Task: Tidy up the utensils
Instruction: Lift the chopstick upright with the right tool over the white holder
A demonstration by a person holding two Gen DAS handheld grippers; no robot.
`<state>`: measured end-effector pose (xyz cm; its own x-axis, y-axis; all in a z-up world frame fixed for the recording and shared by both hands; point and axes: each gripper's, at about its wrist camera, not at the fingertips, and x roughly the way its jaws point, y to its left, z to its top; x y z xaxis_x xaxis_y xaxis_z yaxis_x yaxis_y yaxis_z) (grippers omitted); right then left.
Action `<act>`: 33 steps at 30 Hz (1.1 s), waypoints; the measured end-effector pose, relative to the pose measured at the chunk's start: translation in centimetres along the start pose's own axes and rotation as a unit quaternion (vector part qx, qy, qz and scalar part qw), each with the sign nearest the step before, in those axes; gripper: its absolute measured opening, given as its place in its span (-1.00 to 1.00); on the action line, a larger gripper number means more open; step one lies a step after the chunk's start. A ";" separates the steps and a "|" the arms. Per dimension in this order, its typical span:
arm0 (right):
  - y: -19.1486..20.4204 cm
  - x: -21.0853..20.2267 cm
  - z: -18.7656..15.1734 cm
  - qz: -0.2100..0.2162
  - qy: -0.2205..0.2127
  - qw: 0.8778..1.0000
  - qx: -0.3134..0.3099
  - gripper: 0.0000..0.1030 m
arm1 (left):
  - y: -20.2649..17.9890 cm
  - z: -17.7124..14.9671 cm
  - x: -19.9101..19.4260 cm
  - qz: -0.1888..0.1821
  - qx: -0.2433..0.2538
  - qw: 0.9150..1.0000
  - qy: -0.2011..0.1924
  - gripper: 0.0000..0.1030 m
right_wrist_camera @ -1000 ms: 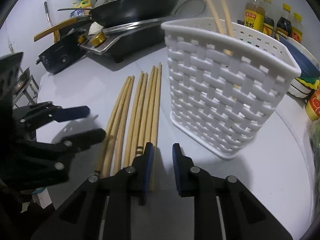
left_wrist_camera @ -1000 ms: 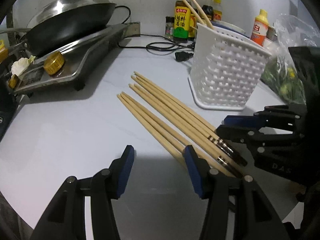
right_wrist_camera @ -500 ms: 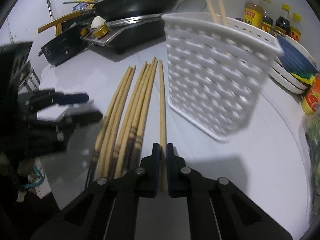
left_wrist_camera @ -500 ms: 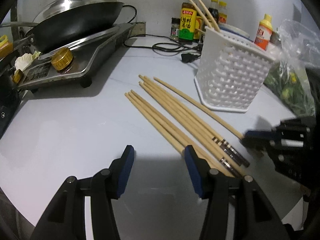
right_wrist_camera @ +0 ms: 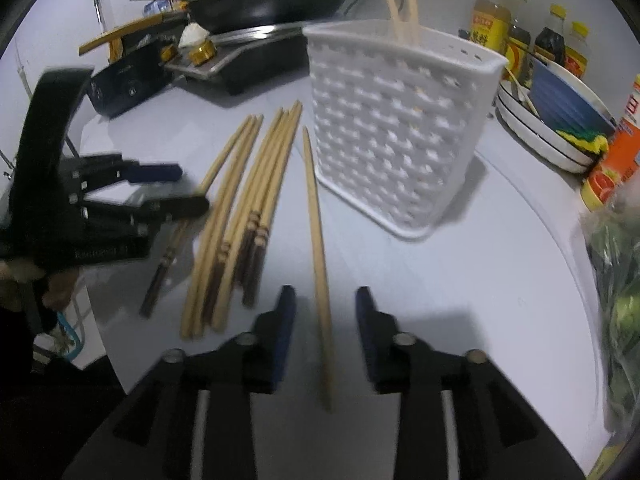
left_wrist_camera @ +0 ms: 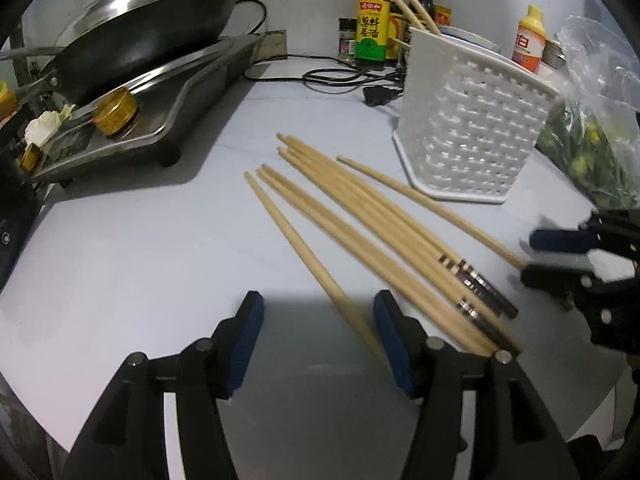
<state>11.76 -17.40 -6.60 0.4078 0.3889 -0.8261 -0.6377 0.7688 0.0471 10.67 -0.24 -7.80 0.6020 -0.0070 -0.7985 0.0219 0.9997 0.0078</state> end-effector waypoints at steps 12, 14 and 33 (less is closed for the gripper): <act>-0.3 3.2 3.4 0.008 -0.017 1.000 -0.003 -0.39 | 2.1 0.5 0.5 0.006 -0.015 1.000 0.000 0.12; -0.1 3.6 3.6 0.006 -0.020 1.000 -0.007 -0.55 | 2.0 0.5 0.5 0.003 -0.009 1.000 -0.005 -0.01; 1.9 1.1 4.0 0.034 -0.058 0.997 -0.023 -0.90 | 3.1 -0.4 -2.6 0.007 -0.038 0.998 -0.047 -0.88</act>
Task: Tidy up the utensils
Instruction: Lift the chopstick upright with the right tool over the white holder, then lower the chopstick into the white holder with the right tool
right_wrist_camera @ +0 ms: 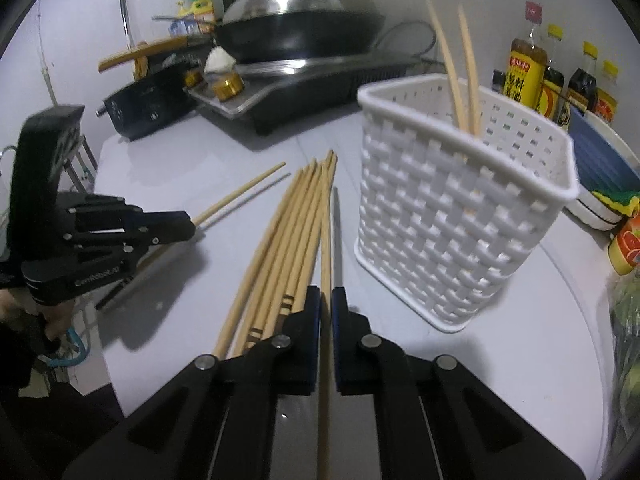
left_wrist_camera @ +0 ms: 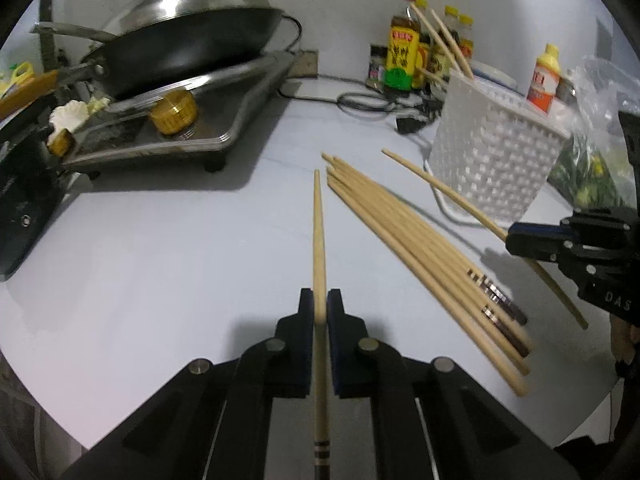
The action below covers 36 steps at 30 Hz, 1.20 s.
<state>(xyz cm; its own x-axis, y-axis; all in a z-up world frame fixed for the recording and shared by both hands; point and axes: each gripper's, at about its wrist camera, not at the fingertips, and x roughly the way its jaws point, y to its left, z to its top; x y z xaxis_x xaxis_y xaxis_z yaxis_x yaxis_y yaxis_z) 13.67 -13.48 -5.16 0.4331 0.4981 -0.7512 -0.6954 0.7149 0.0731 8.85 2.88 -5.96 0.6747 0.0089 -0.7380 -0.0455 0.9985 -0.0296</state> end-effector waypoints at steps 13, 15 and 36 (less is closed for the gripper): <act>-2.1 -6.5 1.4 0.046 -0.097 0.994 0.021 -0.90 | -2.0 2.9 -5.2 -0.007 -0.008 0.998 -0.067 -0.88; -2.7 -7.3 1.8 0.046 -0.110 0.993 0.022 -0.90 | -2.3 3.6 -5.6 -0.008 -0.007 0.997 -0.072 -0.88; -8.5 -10.5 9.2 0.038 -0.174 0.983 0.038 -0.90 | -3.2 9.4 -6.9 -0.029 0.007 0.992 -0.125 -0.88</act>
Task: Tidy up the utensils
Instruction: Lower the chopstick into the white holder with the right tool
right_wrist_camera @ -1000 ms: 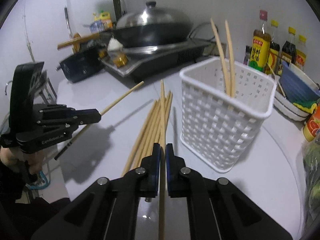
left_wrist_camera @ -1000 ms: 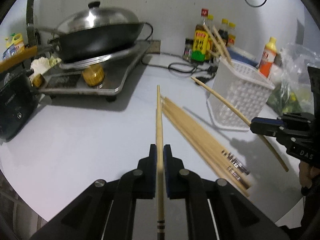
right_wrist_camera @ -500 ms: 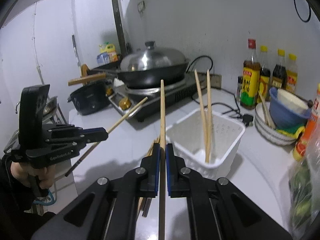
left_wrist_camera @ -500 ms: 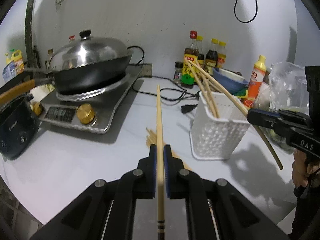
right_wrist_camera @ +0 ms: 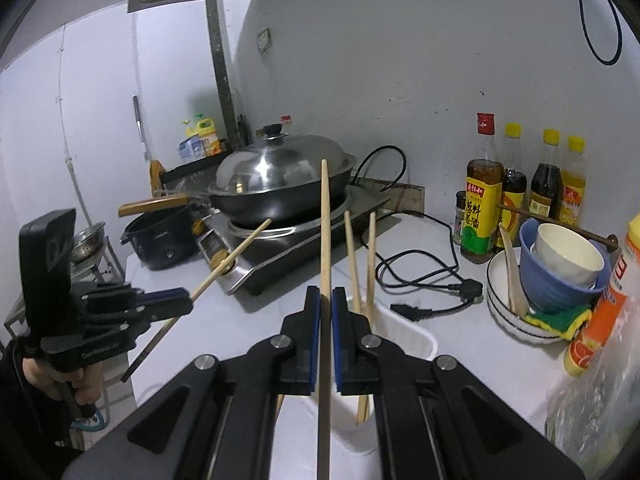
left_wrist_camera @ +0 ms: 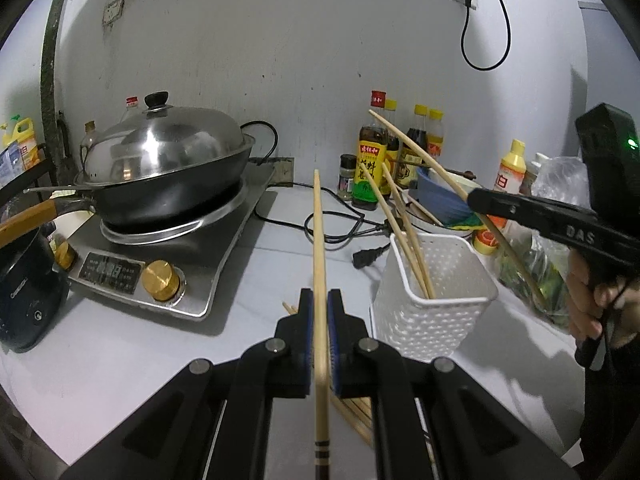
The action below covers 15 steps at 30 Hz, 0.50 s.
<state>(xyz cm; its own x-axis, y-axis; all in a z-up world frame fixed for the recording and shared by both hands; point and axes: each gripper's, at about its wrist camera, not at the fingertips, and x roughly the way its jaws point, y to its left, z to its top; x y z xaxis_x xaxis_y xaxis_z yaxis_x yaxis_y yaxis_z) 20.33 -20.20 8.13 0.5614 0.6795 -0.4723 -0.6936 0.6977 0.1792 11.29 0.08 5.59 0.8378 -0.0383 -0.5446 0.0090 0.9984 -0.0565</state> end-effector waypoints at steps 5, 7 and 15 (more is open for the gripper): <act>-0.5 1.9 1.5 -0.003 0.006 1.000 0.007 -0.90 | 1.4 0.2 0.5 -0.011 -0.006 1.000 -0.005 -0.88; -0.4 2.9 2.0 -0.008 0.011 1.000 0.005 -0.90 | 2.2 0.2 0.8 -0.015 -0.011 1.000 -0.006 -0.88; -0.2 6.3 3.4 -0.025 0.027 0.999 -0.002 -0.90 | 4.6 0.3 1.2 -0.022 -0.029 0.999 -0.013 -0.88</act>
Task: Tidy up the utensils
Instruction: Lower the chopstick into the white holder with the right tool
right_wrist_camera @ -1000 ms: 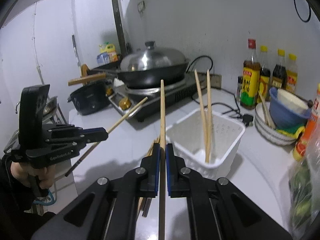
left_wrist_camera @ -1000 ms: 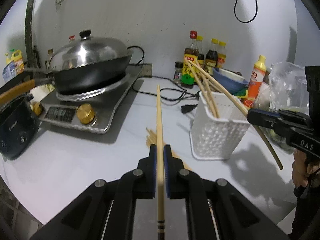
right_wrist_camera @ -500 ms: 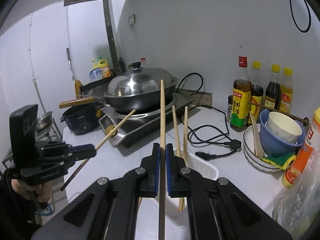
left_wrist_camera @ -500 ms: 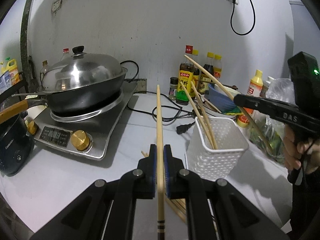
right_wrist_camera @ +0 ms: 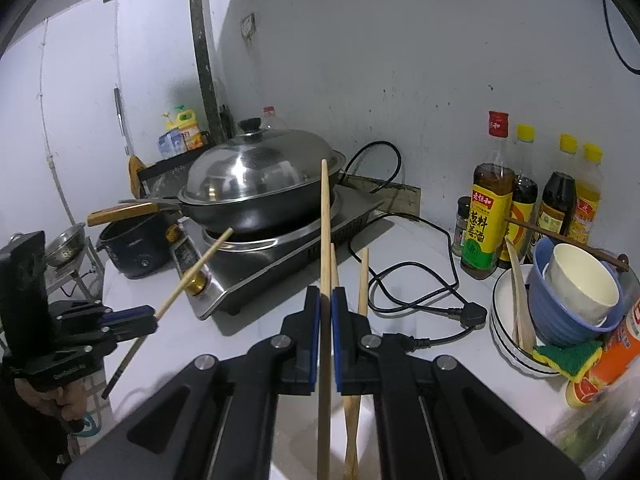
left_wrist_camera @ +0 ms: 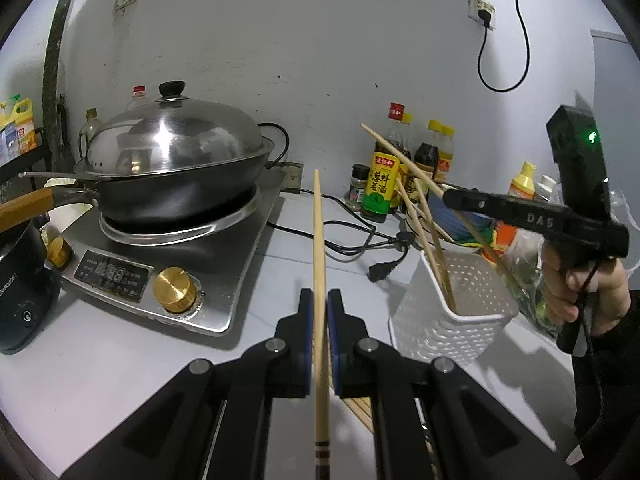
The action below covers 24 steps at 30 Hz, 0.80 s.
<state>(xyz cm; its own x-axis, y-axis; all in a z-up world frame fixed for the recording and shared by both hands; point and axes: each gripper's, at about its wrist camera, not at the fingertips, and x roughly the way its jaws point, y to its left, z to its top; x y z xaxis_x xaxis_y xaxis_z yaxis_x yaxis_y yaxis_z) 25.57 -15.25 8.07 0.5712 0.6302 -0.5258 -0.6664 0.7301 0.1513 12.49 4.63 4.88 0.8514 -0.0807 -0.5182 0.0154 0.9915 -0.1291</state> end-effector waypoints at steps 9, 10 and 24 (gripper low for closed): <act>0.4 3.1 -2.0 -0.023 0.038 0.999 -0.008 -0.90 | 0.8 -0.1 0.1 -0.002 -0.010 1.000 -0.001 -0.88; 0.4 3.3 -2.4 -0.026 0.043 0.999 -0.009 -0.90 | 0.7 0.0 0.1 -0.003 -0.010 1.000 -0.002 -0.88; -0.3 0.2 -5.2 -0.031 0.052 0.998 -0.007 -0.55 | -2.9 1.1 0.7 -0.025 -0.008 1.000 -0.003 -0.88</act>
<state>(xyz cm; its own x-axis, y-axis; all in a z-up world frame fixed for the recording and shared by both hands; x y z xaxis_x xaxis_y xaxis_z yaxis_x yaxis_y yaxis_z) 23.43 -16.72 3.55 0.5587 0.5531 -0.6180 -0.6384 0.7625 0.1053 13.63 1.84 5.85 0.8534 -0.1286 -0.5051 0.0486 0.9845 -0.1684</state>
